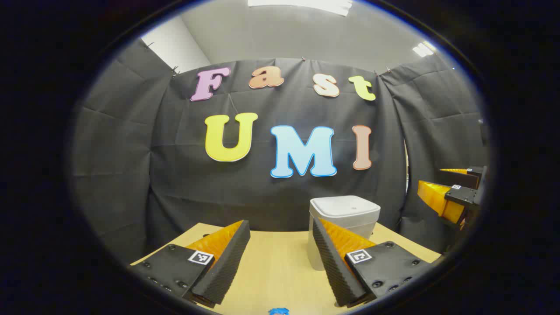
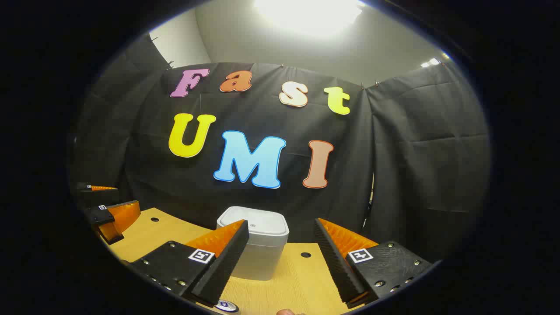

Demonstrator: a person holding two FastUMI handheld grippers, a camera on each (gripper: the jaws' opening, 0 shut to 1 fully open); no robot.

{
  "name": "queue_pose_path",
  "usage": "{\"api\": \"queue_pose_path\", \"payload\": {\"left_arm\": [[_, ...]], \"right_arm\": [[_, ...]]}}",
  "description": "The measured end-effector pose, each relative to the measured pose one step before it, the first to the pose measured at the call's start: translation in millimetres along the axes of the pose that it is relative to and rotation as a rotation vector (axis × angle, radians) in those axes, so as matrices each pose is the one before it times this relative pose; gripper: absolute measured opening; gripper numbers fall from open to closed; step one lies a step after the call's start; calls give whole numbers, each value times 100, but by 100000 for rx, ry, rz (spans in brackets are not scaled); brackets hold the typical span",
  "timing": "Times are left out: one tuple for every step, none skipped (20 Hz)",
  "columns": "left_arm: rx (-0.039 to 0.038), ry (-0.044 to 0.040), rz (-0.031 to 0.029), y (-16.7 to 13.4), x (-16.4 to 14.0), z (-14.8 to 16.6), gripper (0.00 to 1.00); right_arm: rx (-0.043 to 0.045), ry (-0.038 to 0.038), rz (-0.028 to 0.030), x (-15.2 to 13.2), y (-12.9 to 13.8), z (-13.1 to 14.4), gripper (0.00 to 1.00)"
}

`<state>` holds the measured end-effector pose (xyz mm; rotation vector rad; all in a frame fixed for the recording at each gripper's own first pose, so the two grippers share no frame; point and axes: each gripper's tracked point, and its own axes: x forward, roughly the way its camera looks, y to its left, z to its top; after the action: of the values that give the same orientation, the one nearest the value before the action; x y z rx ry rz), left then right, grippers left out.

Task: Press the lid of the desktop garbage bin to open it, pick up the crumpled paper on the desktop and throw it into the bin, then pick up the pop can on the desktop and drop it into the bin, and finally close the garbage bin lid.

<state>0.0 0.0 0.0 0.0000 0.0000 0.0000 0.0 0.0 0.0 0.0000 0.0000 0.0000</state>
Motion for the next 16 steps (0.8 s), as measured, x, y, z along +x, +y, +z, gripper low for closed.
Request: {"api": "queue_pose_path", "payload": {"left_arm": [[59, 377, -113, -148, 2, -232, 94], [180, 63, -91, -85, 1, 42, 94], [226, 223, 190, 49, 19, -209, 94], [269, 156, 95, 43, 28, -58, 94], [211, -192, 428, 63, 131, -42, 94], [30, -302, 467, 56, 133, 4, 94], [-251, -258, 366, 83, 214, 169, 94], [-356, -400, 570, 77, 226, 0, 94], [-130, -161, 493, 86, 282, 111, 94], [131, -190, 657, 66, 61, -210, 94], [296, -18, 337, 36, 234, 222, 94], [276, -263, -206, -91, 374, 151, 94], [150, -610, -578, -78, 334, 168, 94], [168, -475, -516, -112, 312, 286, 94], [-108, -599, -330, -51, 366, 219, 94], [-269, -585, -547, -8, 233, 135, 94]], "right_arm": [[-111, 208, -68, -69, 23, -79, 95], [-106, 206, 291, 172, 28, -168, 95], [37, 298, 328, 58, 146, -135, 95], [204, 437, 471, 27, 108, -162, 95], [238, 439, 769, 174, 185, -108, 95], [94, 408, 841, 150, 220, -69, 95], [-182, 34, 778, 243, 171, 31, 95], [-422, -220, 661, 282, 124, 173, 95], [-459, -351, 573, 327, 157, 108, 95], [-146, -474, 420, 285, 35, 25, 95], [271, -692, 358, 331, 138, 173, 95], [659, -625, 167, 372, 56, 57, 95], [649, -351, 249, 352, 110, 92, 95], [318, -111, 71, 367, 82, -58, 95], [62, 397, -71, 495, 91, -127, 95], [-64, 141, 51, 287, 24, -120, 95]]}}
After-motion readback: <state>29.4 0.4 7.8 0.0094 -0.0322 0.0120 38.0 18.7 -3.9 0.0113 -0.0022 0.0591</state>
